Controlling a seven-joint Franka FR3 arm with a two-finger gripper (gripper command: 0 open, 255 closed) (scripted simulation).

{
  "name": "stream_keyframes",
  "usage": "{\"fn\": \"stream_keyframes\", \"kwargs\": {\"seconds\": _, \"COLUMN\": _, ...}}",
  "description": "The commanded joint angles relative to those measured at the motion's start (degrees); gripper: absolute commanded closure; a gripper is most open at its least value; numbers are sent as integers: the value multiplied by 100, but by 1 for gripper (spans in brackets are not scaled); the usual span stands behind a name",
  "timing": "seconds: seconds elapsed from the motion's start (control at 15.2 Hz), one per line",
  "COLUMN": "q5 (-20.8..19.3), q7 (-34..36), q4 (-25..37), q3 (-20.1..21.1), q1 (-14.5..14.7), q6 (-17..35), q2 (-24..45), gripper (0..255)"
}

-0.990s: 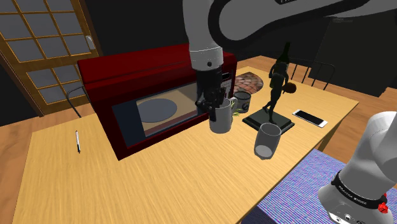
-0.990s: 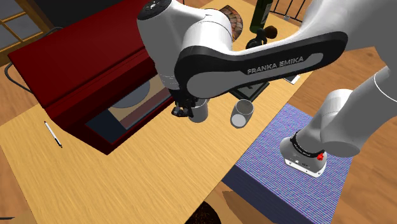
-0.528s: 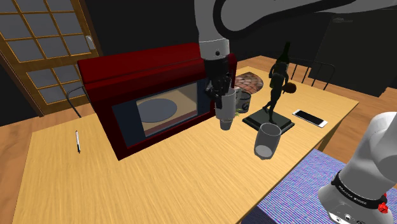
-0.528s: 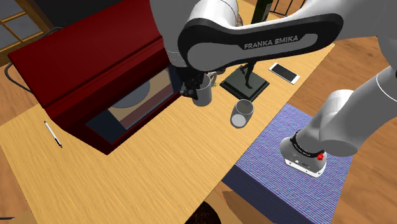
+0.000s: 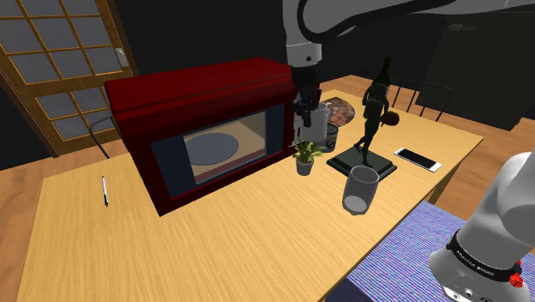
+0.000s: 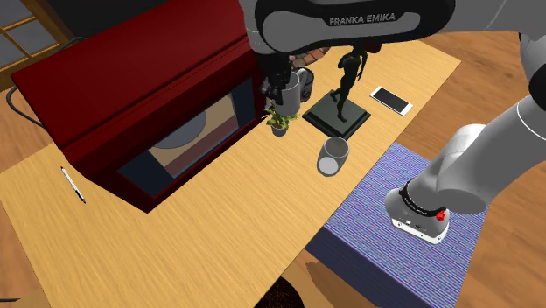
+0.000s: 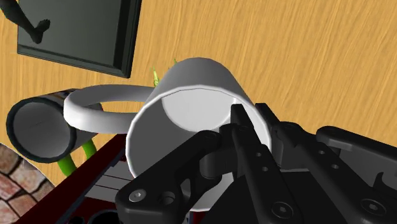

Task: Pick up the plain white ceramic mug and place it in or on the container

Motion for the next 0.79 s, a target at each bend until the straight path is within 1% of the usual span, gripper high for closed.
{"fn": "stream_keyframes", "kwargs": {"seconds": 0.0, "q5": -48, "q7": -251, "q4": 53, "q3": -127, "q1": -121, "q6": -39, "q2": 14, "gripper": 255}}
{"fn": "stream_keyframes", "kwargs": {"seconds": 0.4, "q5": -218, "q7": -993, "q4": 506, "q3": -507, "q1": -504, "q6": -153, "q2": 339, "gripper": 255}}
{"fn": "stream_keyframes", "kwargs": {"seconds": 0.73, "q5": -330, "q7": -1590, "q4": 1087, "q3": -790, "q1": -821, "q6": -289, "q2": 760, "gripper": 255}}
